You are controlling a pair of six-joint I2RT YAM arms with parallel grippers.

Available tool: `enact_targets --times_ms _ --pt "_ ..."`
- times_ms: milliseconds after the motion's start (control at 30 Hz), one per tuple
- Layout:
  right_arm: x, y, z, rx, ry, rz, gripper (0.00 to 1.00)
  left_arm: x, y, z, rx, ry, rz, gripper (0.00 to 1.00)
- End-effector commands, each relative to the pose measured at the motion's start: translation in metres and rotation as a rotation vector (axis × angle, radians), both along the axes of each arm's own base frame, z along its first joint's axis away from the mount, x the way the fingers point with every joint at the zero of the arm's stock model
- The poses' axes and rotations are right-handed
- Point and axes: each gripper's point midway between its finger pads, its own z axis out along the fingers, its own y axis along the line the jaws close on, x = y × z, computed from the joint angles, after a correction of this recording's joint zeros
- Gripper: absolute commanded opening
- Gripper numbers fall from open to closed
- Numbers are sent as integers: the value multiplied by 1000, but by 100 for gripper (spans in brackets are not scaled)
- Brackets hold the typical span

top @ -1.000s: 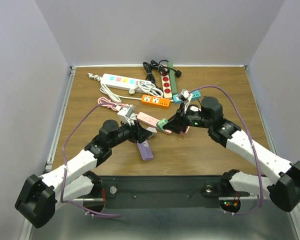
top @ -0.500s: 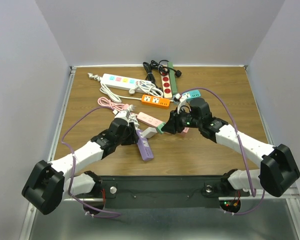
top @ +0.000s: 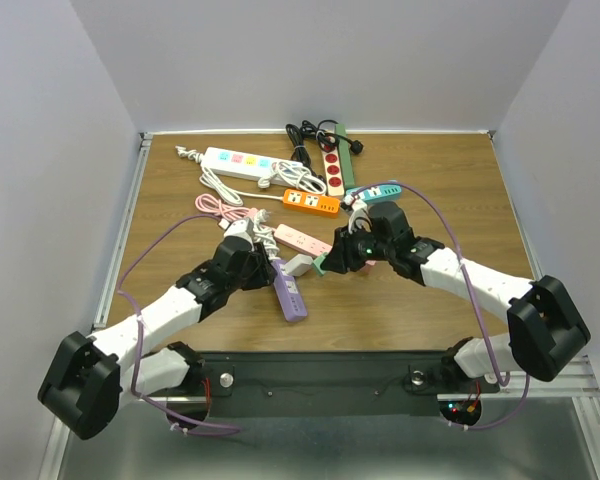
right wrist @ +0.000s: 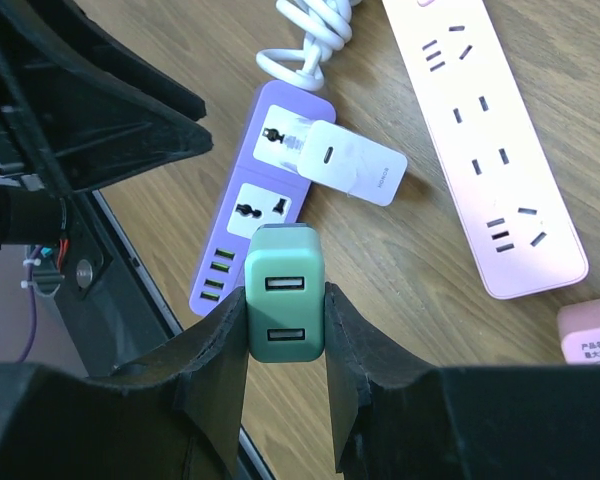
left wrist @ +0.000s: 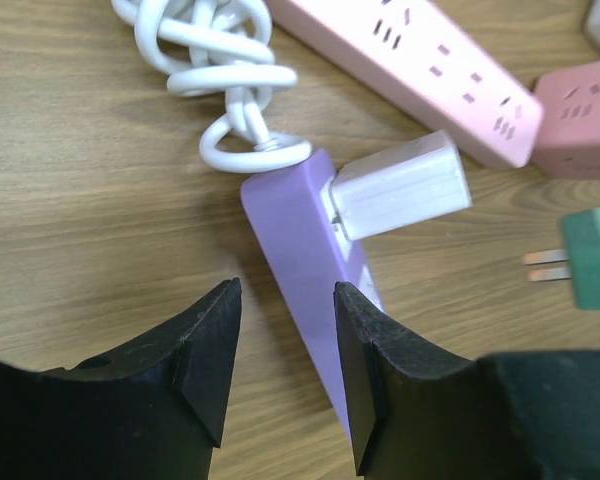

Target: Insert the plug

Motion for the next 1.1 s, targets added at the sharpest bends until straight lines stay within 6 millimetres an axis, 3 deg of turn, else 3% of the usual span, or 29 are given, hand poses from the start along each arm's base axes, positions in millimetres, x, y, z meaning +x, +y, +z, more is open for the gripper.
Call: enact_targets --times_ms 0,100,233,533,1067 --pt "4 6 4 20 -27 -10 0 7 -3 25 -76 -64 44 53" --pt "2 7 2 16 -20 -6 0 5 -4 24 -91 -62 41 53" --pt "1 8 -1 10 -15 -6 0 3 -10 7 -75 -10 14 53" --pt "-6 11 -14 -12 16 -4 0 8 -19 11 -91 -25 -2 53" --pt "-7 25 -28 48 80 -88 0 2 -22 -13 -75 18 -17 53"
